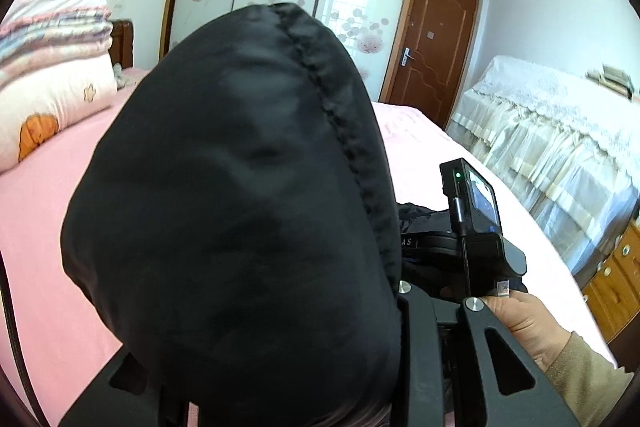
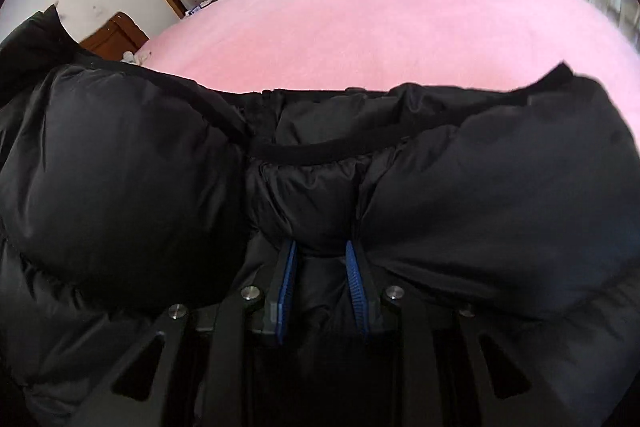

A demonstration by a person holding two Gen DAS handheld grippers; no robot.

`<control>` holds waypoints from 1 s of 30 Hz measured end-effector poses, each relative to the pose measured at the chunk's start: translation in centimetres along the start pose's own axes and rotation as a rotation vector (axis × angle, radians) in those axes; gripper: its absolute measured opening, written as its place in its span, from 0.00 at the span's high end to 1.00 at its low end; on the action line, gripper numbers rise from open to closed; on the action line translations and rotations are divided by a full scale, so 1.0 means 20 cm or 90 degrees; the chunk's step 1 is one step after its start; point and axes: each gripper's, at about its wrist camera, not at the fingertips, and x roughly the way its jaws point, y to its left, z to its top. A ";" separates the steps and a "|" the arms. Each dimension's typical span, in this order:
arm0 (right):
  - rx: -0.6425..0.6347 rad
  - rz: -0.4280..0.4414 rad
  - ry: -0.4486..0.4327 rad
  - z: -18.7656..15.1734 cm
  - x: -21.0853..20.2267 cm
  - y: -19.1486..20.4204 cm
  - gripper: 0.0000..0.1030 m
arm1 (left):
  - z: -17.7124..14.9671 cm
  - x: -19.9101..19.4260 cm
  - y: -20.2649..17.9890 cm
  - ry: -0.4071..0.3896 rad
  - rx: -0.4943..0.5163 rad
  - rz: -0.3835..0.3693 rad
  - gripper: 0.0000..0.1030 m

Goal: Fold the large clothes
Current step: 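Fold the bundle over with the left gripper while the right gripper holds its end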

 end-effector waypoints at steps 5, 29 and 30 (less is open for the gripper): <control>0.016 0.055 -0.023 -0.03 -0.13 -0.05 0.75 | 0.00 0.00 -0.15 0.005 0.095 0.034 0.72; -0.064 -0.112 -0.081 -0.55 -0.78 -0.39 0.75 | -0.32 0.17 -0.72 0.114 0.350 0.046 0.60; -0.059 -0.112 -0.081 -0.56 -0.79 -0.40 0.75 | -0.33 0.17 -0.72 0.117 0.356 0.047 0.59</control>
